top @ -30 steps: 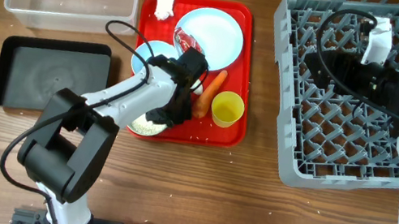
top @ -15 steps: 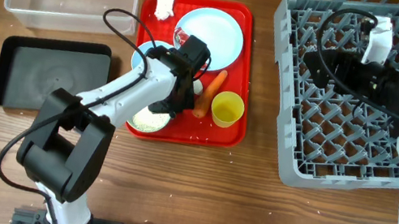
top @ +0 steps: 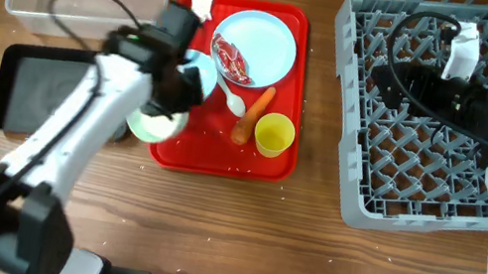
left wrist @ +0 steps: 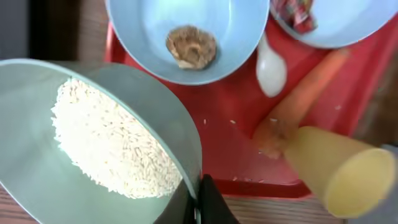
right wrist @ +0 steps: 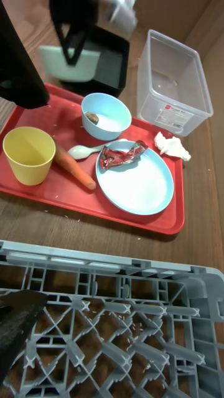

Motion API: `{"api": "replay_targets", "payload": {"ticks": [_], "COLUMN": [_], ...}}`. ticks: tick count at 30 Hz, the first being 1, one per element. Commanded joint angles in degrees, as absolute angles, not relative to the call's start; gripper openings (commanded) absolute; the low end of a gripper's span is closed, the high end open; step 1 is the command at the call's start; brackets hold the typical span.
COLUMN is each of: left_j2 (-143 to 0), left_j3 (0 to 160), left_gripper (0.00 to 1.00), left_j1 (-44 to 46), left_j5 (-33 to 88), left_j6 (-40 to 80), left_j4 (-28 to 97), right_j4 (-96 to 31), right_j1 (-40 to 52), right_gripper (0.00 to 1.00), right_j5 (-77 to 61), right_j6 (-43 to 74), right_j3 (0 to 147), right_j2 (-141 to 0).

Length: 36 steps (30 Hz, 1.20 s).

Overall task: Sort waste into correct bins and load items into the dishwasher rack
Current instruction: 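Tip the green bowl over the black tray to pour out the rice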

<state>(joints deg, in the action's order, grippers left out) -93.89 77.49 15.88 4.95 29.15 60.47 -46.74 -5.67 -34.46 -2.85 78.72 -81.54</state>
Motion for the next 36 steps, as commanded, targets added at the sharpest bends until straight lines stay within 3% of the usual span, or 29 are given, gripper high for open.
{"api": "replay_targets", "payload": {"ticks": [1,7,13,18,26,36], "left_j2": [-90.1,-90.5,-98.9,-107.9,-111.5,-111.4], "left_j3": [78.8,78.7,78.7,78.7,78.7,77.6], "left_gripper": [0.04,0.04,0.04,0.04,0.04,0.04], "left_j1": [8.1,-14.8,-36.2,-41.1,-42.3,-46.8], "left_j5": [13.0,26.3,50.9,65.6,88.4,90.4], "left_j6": [20.9,2.7,-12.2,-19.4,-19.2,-17.5], "left_j4": [60.6,60.1,60.1,60.0,59.7,69.1], "right_j4": [-46.8,-46.8,-46.8,-46.8,-47.7,-48.1], "right_j1": [-5.6,-5.6,-5.6,-5.6,-5.6,-5.6], "right_gripper": [0.96,0.96,0.96,0.96,0.96,0.96], "right_j5": [-34.2,-34.2,-34.2,-34.2,-34.1,-34.1], "right_j6": [-3.0,-3.0,-3.0,-2.8,-3.0,-3.0], "right_j3": [80.0,80.0,80.0,80.0,80.0,80.0], "right_j2": [-82.1,-82.1,-82.1,-82.1,-82.1,-82.1]}}
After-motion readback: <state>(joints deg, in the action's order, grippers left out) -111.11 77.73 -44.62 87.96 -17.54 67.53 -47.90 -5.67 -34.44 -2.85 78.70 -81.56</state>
